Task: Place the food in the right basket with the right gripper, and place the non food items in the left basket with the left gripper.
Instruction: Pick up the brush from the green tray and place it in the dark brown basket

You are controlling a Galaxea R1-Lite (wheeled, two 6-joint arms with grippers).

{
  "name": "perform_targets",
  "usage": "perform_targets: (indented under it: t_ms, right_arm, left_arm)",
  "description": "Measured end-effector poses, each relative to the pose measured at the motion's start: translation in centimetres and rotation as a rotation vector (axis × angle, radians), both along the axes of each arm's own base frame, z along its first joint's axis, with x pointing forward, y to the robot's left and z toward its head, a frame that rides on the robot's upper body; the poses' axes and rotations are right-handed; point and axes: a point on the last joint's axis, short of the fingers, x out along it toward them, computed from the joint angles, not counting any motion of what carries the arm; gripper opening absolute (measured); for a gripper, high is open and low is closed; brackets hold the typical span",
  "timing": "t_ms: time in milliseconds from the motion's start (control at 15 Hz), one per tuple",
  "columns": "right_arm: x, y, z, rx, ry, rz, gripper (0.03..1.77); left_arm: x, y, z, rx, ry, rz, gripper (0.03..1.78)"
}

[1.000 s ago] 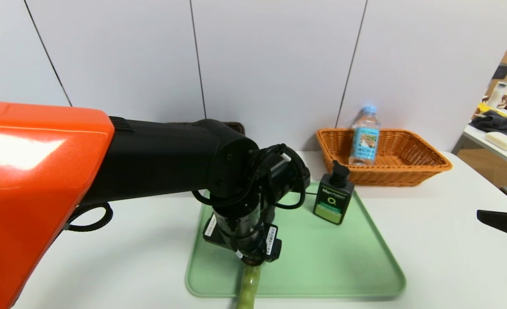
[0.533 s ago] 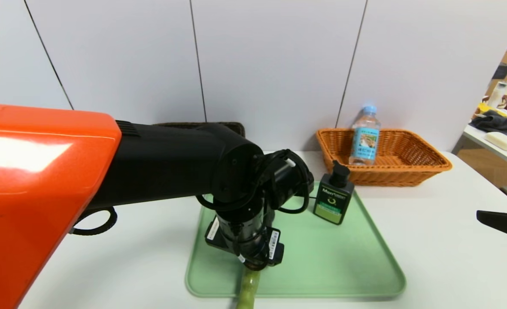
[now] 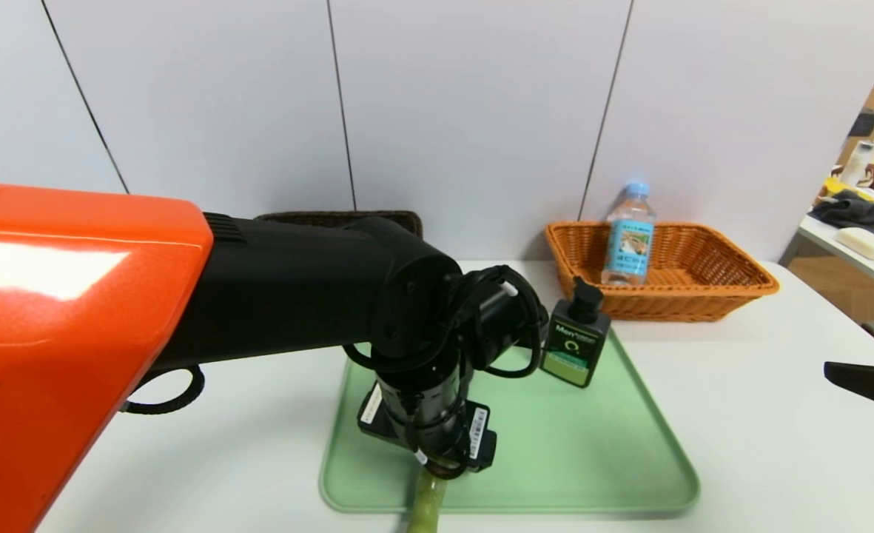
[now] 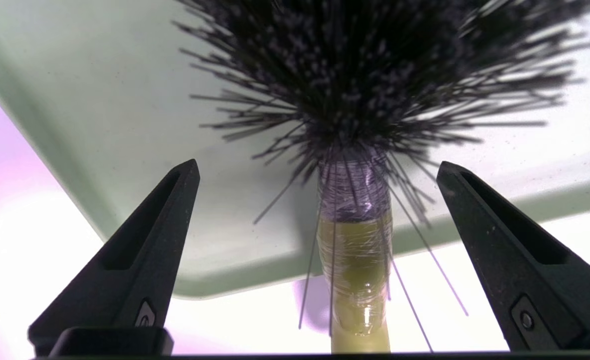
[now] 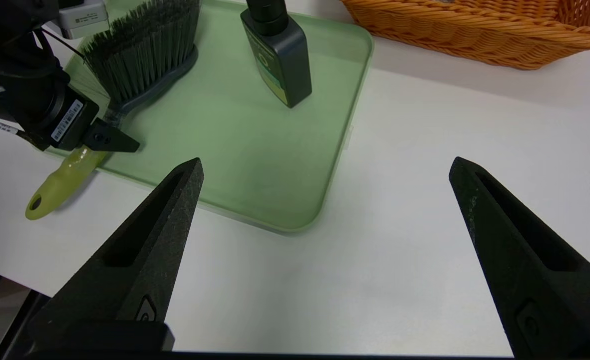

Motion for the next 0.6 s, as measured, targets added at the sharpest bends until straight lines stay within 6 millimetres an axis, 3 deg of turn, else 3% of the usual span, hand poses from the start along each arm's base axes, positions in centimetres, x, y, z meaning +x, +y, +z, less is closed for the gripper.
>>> perform_targets:
  t_ms: [600]
  right_arm:
    - [-0.24, -0.07, 0.01, 0.002, -0.006, 0.000, 1.70]
  left_arm:
    - [-0.11, 0.22, -0.39, 0.011, 0.010, 0.009, 1.69]
